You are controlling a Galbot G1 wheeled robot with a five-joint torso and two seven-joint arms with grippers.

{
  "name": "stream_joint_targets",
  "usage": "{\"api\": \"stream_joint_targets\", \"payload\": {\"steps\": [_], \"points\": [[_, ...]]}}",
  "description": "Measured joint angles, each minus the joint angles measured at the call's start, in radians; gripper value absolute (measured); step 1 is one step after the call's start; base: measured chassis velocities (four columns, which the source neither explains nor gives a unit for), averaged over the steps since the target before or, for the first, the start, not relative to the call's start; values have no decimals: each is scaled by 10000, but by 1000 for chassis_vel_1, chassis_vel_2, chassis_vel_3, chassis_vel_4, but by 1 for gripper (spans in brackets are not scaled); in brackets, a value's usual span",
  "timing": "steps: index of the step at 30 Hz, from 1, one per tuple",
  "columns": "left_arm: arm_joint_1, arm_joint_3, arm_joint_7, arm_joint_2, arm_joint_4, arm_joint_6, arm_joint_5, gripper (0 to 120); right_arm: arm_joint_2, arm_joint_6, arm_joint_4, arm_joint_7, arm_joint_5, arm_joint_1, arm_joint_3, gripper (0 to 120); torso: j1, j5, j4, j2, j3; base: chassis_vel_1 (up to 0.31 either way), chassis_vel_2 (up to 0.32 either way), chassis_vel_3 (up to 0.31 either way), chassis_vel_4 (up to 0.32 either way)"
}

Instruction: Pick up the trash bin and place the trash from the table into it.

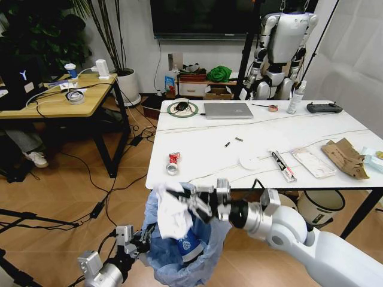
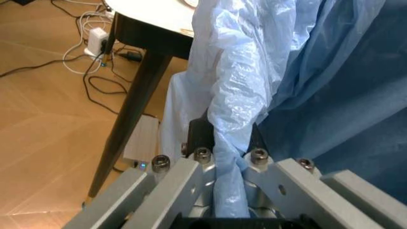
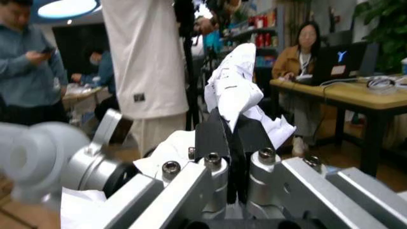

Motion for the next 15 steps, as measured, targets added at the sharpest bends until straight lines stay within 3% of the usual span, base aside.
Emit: {"api": "stream_joint_targets", "payload": {"steps": [5,10,15], "points": [[56,-54,-70,-15,-91,37,4,0,-49,-1,-125,-286,-372,-295,265,0,0,1,0,0,0,0,0,0,0],[107,-42,-96,-116,-118,62,111,0,-114,-44,-214,-477,-672,-708,905,23,1,-1,1,0,0,0,0,0,0],[215,-10,-121,-150,-201,84,148,0,-271,-39,-182,-549,-797,-1021,1341,38,1,-1,1,0,0,0,0,0,0]]}}
